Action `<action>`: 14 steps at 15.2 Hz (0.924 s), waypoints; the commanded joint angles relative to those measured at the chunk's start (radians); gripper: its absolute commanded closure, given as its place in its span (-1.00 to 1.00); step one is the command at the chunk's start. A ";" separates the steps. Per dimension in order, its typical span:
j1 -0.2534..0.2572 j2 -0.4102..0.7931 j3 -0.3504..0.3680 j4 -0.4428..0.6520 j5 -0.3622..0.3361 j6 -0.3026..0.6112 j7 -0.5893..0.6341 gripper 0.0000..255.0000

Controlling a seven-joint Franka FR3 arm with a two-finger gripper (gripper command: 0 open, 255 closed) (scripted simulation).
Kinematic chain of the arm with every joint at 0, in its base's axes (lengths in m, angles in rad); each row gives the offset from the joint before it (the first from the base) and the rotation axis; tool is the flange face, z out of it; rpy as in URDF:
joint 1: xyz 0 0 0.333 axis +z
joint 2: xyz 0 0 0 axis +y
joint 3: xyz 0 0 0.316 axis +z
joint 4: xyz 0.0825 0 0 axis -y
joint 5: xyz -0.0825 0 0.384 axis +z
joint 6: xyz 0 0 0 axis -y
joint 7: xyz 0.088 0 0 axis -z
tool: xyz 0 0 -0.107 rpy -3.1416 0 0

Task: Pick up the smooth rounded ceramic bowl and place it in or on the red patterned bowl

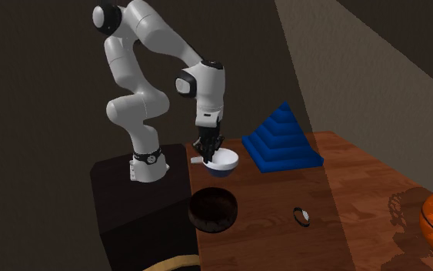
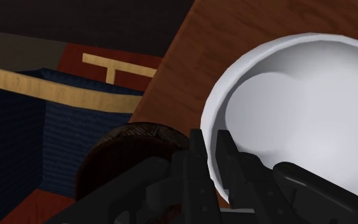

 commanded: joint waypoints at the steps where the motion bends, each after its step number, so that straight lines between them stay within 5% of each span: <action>1: 0.000 -0.025 -0.008 0.017 -0.003 -0.042 -0.002 1.00; 11: -0.001 -0.103 -0.035 0.102 -0.018 -0.204 -0.006 1.00; 14: -0.053 -0.050 -0.084 0.160 -0.068 -0.211 -0.066 1.00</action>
